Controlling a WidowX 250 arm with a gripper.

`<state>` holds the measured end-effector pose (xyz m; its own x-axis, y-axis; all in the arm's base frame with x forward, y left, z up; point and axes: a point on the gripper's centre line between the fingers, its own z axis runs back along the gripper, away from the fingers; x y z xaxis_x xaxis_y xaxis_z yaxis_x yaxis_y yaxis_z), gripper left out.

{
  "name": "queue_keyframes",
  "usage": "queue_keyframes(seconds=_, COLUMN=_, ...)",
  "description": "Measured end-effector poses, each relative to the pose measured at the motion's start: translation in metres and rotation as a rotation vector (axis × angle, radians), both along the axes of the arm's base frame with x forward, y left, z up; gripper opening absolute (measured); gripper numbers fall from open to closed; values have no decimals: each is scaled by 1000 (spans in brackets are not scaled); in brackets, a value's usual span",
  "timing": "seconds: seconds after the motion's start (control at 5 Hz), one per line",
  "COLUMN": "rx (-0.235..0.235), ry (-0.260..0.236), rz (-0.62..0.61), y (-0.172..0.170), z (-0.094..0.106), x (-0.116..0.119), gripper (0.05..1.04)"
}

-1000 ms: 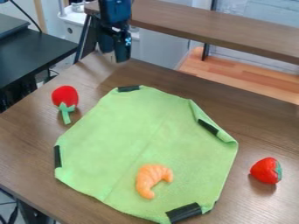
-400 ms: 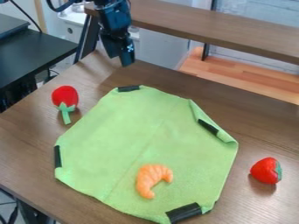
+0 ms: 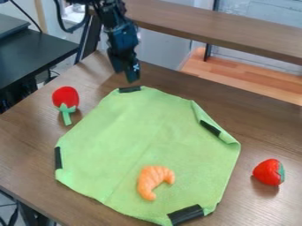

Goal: Fold the cloth from top left to bottom right

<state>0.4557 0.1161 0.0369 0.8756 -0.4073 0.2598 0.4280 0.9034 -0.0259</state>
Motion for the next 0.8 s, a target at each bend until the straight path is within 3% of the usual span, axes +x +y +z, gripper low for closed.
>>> queue_keyframes(seconds=0.2, rx=7, ry=-11, rz=-3, y=0, z=-1, x=5, gripper=999)
queue_keyframes(seconds=0.8, rx=49, ry=27, rz=-2, y=1, z=-35, x=21, gripper=999)
